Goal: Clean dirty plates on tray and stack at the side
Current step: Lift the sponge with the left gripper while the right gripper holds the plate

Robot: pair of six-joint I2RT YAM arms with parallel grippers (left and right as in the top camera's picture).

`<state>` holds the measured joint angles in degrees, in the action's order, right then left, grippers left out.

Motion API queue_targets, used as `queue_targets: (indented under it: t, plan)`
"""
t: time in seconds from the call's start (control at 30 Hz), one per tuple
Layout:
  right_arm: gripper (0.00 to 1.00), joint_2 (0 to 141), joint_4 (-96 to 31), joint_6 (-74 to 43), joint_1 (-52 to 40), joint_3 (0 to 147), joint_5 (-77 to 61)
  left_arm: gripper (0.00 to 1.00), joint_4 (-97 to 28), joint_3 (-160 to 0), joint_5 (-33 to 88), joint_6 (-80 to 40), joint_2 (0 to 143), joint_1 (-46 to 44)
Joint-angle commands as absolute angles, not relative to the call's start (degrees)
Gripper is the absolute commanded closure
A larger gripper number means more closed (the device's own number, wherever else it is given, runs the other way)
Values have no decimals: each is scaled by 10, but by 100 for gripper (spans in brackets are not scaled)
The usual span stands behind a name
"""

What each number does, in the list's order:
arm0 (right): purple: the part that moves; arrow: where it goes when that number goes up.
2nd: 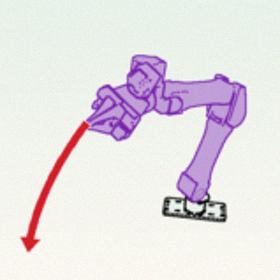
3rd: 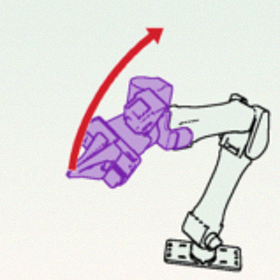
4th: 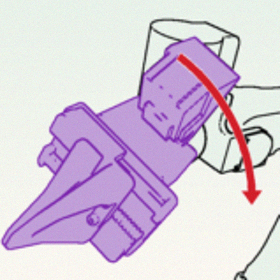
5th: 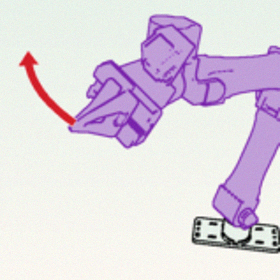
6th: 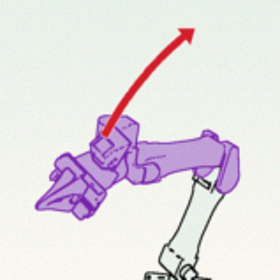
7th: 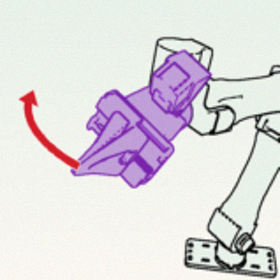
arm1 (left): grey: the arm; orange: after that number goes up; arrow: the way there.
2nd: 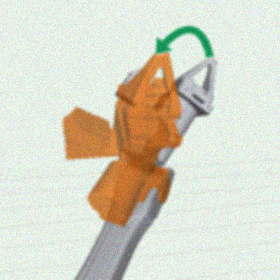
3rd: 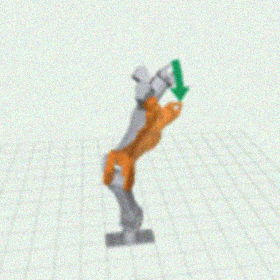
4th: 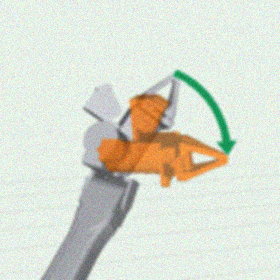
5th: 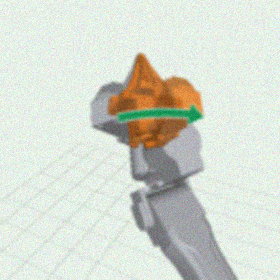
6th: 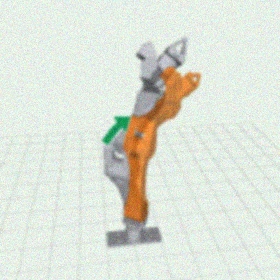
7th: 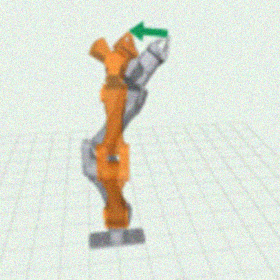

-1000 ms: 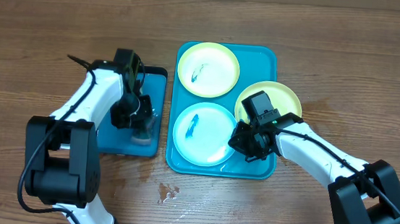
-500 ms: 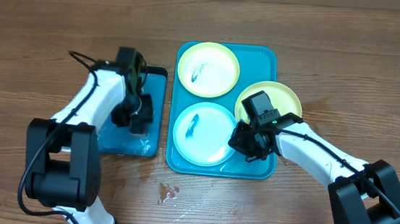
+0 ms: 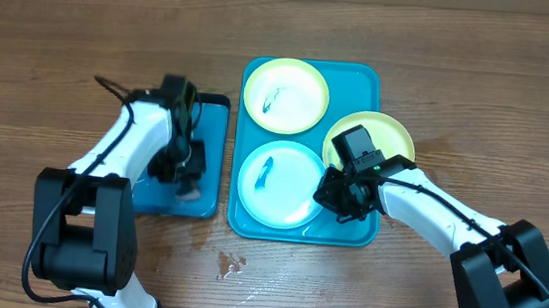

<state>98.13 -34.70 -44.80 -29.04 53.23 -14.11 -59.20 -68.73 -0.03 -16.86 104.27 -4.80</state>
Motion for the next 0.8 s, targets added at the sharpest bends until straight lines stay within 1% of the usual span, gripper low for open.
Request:
queue_targets:
  t: [0.0,0.03,0.07,0.13,0.27,0.33,0.37,0.4,0.43,0.47,0.6,0.77]
  plan:
    - [96,982,-347,-450,-292,534,-130,45,-611,-759,0,-167,1043,-50]
    - [96,982,-347,-450,-292,534,-130,43,-611,-760,0,-167,1043,-51]
    - [96,982,-347,-450,-292,534,-130,43,-611,-759,0,-167,1043,-51]
    - [96,982,-348,-450,-292,534,-130,47,-605,-748,-2,-167,1045,-51]
    - [96,982,-347,-450,-292,534,-130,60,-567,-691,3,-168,1046,-51]
    - [96,982,-347,-450,-292,534,-130,64,-536,-651,17,-168,1046,-52]
    - [96,982,-347,-450,-292,534,-130,69,-520,-633,20,-168,1046,-53]
    - [96,982,-347,-450,-292,534,-130,77,-501,-615,19,-168,1046,-53]
    - [96,982,-347,-450,-292,534,-129,89,-488,-603,13,-167,1046,-53]
    - [96,982,-347,-450,-292,534,-129,96,-481,-596,6,-167,1046,-53]
    - [96,982,-341,-450,-292,534,-129,96,-508,-626,4,-167,1045,-45]
    - [96,982,-321,-451,-292,534,-122,96,-609,-743,12,-167,1044,-41]
